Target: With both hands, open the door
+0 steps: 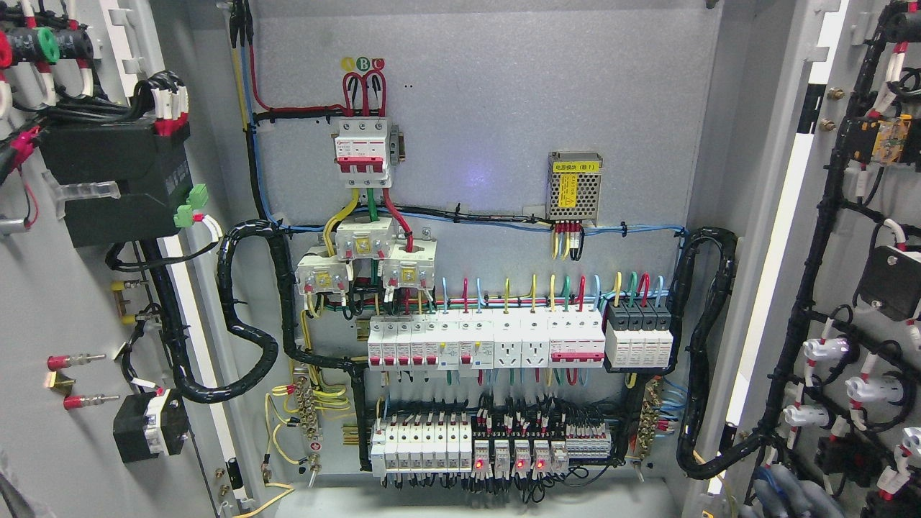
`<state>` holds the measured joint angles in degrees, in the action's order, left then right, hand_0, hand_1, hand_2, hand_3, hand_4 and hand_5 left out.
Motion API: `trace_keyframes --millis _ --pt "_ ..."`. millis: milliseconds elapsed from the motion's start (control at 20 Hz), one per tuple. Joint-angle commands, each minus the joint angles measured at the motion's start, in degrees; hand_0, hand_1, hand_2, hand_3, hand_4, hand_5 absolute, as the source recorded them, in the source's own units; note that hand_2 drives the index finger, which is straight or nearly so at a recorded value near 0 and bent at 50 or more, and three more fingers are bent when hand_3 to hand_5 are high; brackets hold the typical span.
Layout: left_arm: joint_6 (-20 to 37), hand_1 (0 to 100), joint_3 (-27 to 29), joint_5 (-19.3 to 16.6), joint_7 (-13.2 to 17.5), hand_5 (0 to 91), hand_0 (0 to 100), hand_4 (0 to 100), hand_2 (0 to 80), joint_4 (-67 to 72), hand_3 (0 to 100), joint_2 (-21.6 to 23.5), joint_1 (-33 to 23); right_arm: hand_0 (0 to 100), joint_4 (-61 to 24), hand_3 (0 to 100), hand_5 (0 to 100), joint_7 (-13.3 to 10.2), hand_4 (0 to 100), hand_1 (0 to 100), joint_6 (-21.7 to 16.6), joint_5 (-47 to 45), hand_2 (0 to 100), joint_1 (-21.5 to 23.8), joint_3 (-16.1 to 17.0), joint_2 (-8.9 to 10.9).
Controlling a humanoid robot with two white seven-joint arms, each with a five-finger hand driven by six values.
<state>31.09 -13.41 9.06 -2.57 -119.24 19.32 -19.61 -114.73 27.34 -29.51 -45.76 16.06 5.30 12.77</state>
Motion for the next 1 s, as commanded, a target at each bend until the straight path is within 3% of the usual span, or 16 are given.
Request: trace_keyframes --millis 0,251,952 --pt "-0.06 0 4.54 3.24 -0.07 0.0 0 0 0.0 0.06 0 2.30 0.27 19 0.03 0 0 -0.09 0 0 -0.02 -0.82 0 1.16 7.09 0.24" --pt "-0.15 0 6.20 5.79 -0.33 0.0 0 0 0.0 0.06 0 3.27 -0.17 19 0.12 0 0 -0.09 0 0 -0.11 -0.82 0 2.48 8.76 1.90" --pt "0.03 0 10.68 9.22 -0.33 0.0 0 0 0.0 0.06 0 5.29 -1.49 19 0.21 0 0 -0.09 0 0 -0.28 -0.82 0 3.54 11.40 1.91"
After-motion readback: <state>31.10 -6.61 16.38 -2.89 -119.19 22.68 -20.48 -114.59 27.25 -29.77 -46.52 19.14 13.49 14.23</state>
